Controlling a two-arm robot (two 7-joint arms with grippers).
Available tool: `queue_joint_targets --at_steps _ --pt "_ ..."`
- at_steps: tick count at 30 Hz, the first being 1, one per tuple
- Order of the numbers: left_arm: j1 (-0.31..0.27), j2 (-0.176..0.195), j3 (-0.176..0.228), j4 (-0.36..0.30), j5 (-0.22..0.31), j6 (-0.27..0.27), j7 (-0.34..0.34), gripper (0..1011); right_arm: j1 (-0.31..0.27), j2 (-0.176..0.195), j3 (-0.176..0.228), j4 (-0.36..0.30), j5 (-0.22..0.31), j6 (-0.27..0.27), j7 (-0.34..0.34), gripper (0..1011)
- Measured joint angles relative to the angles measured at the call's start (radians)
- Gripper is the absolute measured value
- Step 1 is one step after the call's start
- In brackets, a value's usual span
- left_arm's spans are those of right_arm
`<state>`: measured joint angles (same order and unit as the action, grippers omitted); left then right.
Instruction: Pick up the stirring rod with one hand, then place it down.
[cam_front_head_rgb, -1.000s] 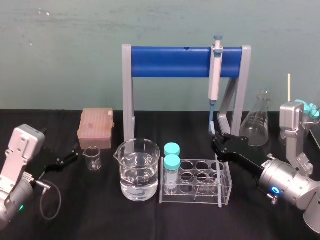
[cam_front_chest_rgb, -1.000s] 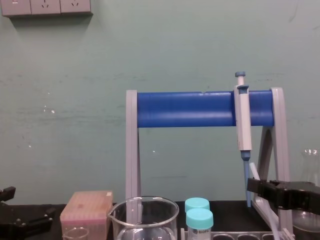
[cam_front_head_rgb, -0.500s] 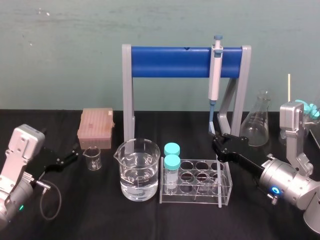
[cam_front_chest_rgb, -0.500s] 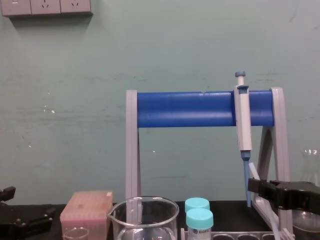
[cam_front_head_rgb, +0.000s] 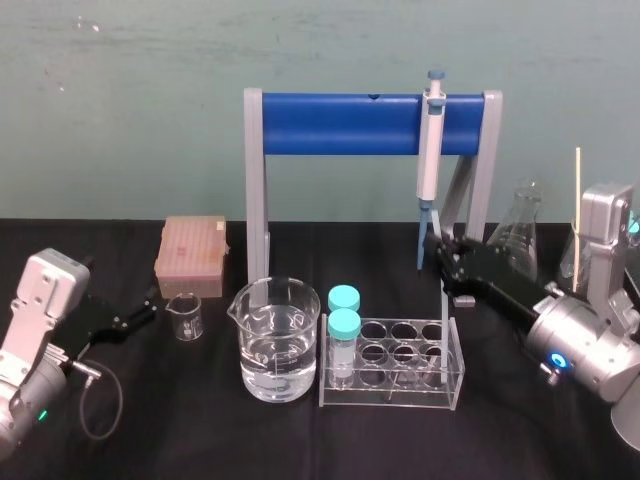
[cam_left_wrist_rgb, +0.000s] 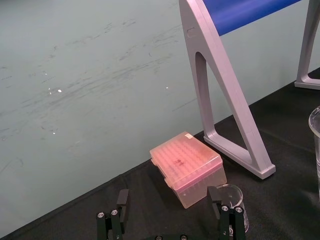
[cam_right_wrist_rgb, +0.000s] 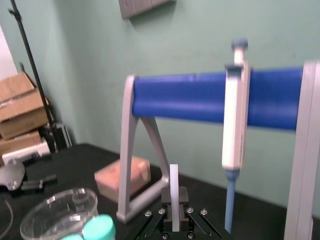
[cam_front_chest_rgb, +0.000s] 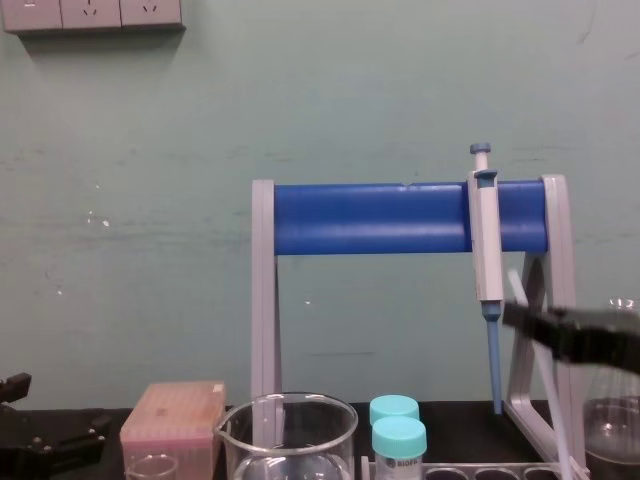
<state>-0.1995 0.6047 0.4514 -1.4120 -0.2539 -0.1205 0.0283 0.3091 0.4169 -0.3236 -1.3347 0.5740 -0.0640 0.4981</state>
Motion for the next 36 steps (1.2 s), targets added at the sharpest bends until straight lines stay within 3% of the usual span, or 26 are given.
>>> queue_joint_targets --at_steps 16,19,20,21,22,27,36 --pt "0.000 0.000 0.000 0.000 0.000 0.000 0.000 1000 0.056 -0.039 0.035 -0.084 0.010 -0.107 0.023 72" --pt "0.000 0.000 0.000 0.000 0.000 0.000 0.000 1000 0.058 -0.045 0.039 -0.094 -0.011 -0.167 0.026 72" --pt "0.000 0.000 0.000 0.000 0.000 0.000 0.000 1000 0.057 -0.049 0.042 -0.094 -0.030 -0.212 0.028 72" --pt "0.000 0.000 0.000 0.000 0.000 0.000 0.000 1000 0.057 -0.049 0.042 -0.094 -0.030 -0.212 0.028 72" --pt "0.000 0.000 0.000 0.000 0.000 0.000 0.000 1000 0.050 -0.060 0.050 -0.085 -0.052 -0.279 0.036 72" --pt "0.000 0.000 0.000 0.000 0.000 0.000 0.000 1000 0.032 -0.072 0.065 -0.059 -0.083 -0.368 0.048 73" --pt "0.000 0.000 0.000 0.000 0.000 0.000 0.000 1000 -0.010 -0.074 0.087 -0.026 -0.105 -0.408 0.066 72"
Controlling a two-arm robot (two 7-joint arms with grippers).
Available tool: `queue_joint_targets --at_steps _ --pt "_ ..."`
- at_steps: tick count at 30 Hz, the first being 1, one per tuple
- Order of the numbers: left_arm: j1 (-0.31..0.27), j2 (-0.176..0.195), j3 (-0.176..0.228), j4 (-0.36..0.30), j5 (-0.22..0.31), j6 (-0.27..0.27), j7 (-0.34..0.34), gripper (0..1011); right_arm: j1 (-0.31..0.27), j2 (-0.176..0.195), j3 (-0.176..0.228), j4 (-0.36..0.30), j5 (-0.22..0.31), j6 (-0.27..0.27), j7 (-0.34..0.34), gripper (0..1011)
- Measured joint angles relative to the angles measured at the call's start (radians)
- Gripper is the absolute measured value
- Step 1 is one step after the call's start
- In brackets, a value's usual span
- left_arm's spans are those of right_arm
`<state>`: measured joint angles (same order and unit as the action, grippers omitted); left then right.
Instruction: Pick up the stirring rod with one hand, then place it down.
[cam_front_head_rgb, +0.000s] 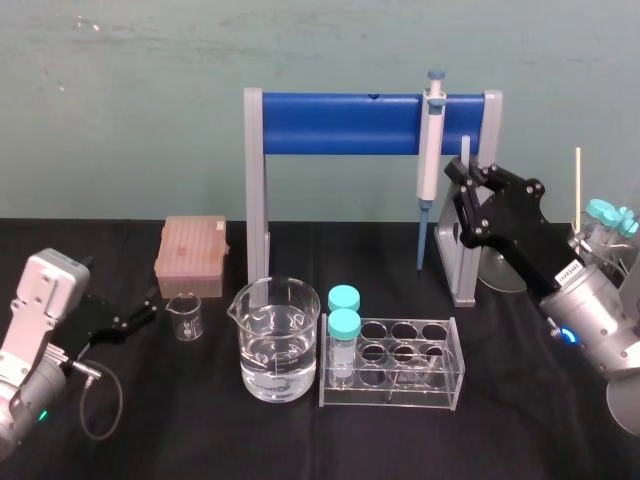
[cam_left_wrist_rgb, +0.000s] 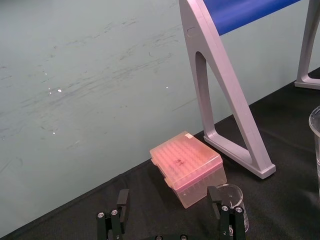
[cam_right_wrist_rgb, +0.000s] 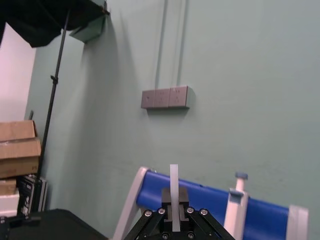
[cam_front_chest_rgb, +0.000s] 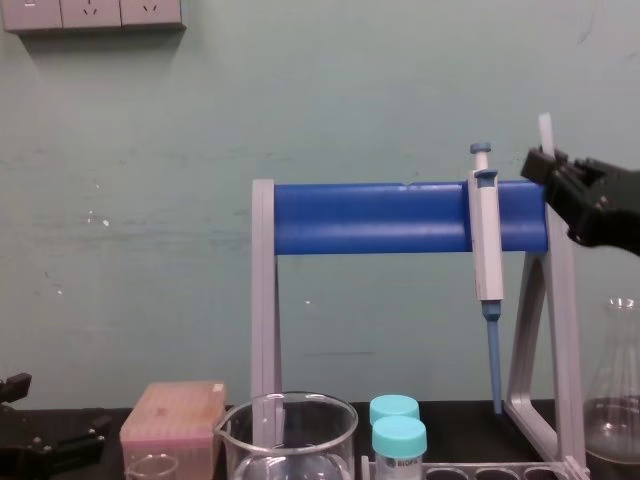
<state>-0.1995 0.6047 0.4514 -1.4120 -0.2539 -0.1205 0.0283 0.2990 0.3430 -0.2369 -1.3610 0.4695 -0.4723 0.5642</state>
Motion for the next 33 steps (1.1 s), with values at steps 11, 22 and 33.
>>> queue_joint_targets --at_steps 11,22,33 --pt "0.000 0.000 0.000 0.000 0.000 0.000 0.000 1000 -0.013 -0.001 0.009 0.004 -0.011 0.005 -0.004 72" --pt "0.000 0.000 0.000 0.000 0.000 0.000 0.000 1000 -0.010 0.000 0.007 0.003 -0.008 0.005 -0.004 72" --pt "0.000 0.000 0.000 0.000 0.000 0.000 0.000 1000 -0.009 0.000 0.006 0.002 -0.007 0.005 -0.004 72"
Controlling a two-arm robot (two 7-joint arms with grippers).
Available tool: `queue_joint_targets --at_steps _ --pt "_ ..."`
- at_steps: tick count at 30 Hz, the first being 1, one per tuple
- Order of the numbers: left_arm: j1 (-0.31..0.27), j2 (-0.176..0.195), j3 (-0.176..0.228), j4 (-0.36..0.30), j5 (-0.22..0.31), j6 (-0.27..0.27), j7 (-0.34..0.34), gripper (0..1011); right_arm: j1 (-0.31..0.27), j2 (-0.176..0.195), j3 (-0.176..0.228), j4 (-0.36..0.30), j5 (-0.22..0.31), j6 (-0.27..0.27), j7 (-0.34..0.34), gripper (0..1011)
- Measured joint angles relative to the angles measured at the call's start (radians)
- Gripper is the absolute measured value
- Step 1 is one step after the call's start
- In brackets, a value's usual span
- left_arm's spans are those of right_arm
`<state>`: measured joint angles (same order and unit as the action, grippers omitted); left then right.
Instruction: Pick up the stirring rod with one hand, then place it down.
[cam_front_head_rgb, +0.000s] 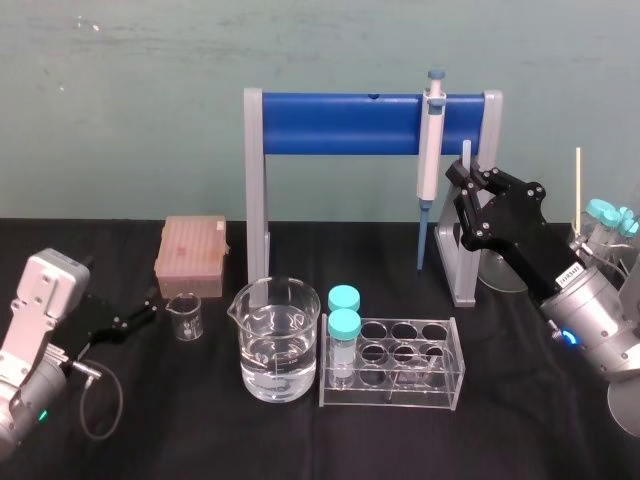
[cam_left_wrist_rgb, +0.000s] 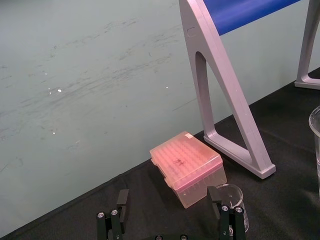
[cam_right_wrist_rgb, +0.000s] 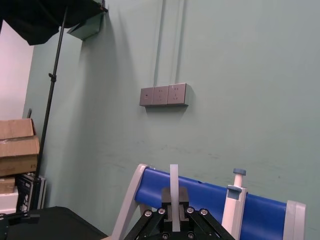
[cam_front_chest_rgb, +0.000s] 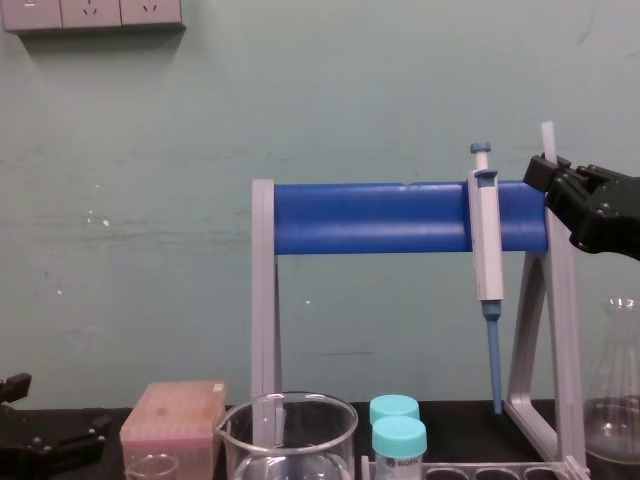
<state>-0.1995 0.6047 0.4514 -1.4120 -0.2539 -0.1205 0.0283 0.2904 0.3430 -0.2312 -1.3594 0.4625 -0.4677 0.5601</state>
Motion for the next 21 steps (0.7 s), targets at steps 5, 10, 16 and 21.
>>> queue_joint_targets --at_steps 5,10,16,21 --pt "0.000 0.000 0.000 0.000 0.000 0.000 0.000 1000 0.000 0.000 0.000 0.000 0.000 0.000 0.000 72" --pt "0.000 0.000 0.000 0.000 0.000 0.000 0.000 1000 0.001 0.000 -0.001 0.000 0.001 0.000 0.000 72" --pt "0.000 0.000 0.000 0.000 0.000 0.000 0.000 1000 0.001 0.000 -0.001 0.000 0.001 0.000 0.000 72" --pt "0.000 0.000 0.000 0.000 0.000 0.000 0.000 1000 0.001 0.000 -0.001 0.000 0.001 0.000 0.000 72"
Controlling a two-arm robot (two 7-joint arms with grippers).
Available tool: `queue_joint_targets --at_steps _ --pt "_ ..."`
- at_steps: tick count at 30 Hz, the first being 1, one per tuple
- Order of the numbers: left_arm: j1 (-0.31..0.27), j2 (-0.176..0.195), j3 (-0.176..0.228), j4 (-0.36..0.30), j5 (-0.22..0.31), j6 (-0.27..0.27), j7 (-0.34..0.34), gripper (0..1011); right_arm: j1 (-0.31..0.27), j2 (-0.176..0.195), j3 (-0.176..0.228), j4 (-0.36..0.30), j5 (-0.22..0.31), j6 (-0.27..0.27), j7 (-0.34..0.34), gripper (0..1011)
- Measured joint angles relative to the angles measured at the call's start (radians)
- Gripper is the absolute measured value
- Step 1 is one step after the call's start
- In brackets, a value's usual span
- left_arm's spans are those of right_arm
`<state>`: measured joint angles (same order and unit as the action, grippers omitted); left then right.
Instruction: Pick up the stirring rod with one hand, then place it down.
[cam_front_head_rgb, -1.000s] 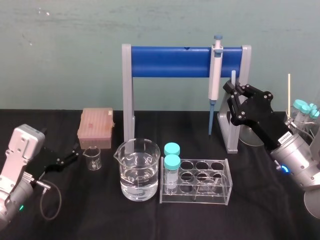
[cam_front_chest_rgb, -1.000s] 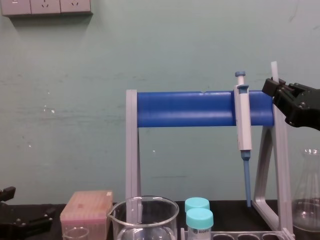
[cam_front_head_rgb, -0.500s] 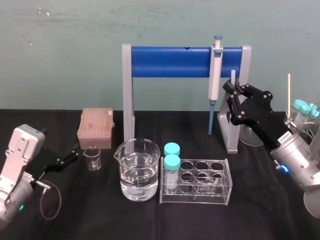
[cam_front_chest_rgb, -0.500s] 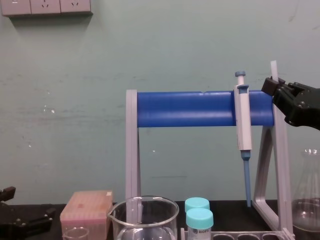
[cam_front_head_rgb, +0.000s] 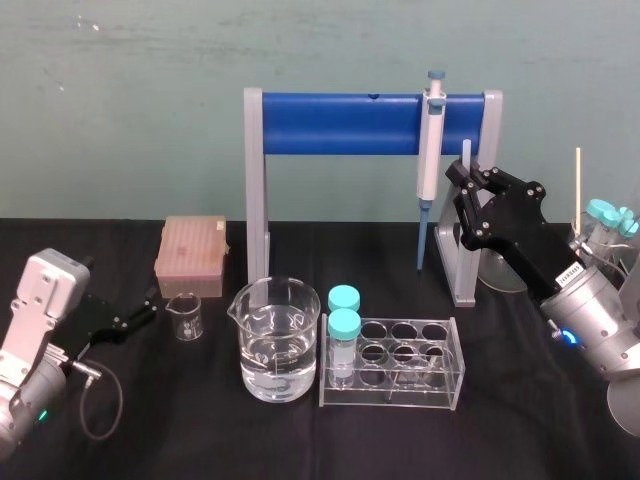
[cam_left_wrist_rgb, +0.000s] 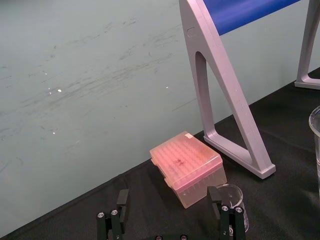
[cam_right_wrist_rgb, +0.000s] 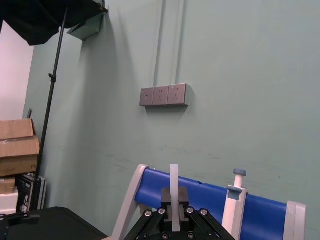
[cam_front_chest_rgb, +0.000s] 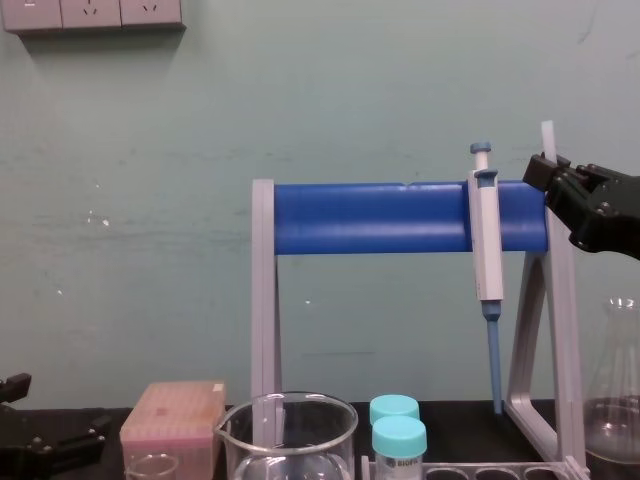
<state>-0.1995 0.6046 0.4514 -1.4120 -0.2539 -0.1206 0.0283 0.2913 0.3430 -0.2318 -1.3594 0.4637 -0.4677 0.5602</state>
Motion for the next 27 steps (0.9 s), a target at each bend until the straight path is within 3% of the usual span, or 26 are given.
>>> queue_joint_targets --at_steps 27 --pt "0.000 0.000 0.000 0.000 0.000 0.000 0.000 1000 0.000 0.000 0.000 0.000 0.000 0.000 0.000 72"
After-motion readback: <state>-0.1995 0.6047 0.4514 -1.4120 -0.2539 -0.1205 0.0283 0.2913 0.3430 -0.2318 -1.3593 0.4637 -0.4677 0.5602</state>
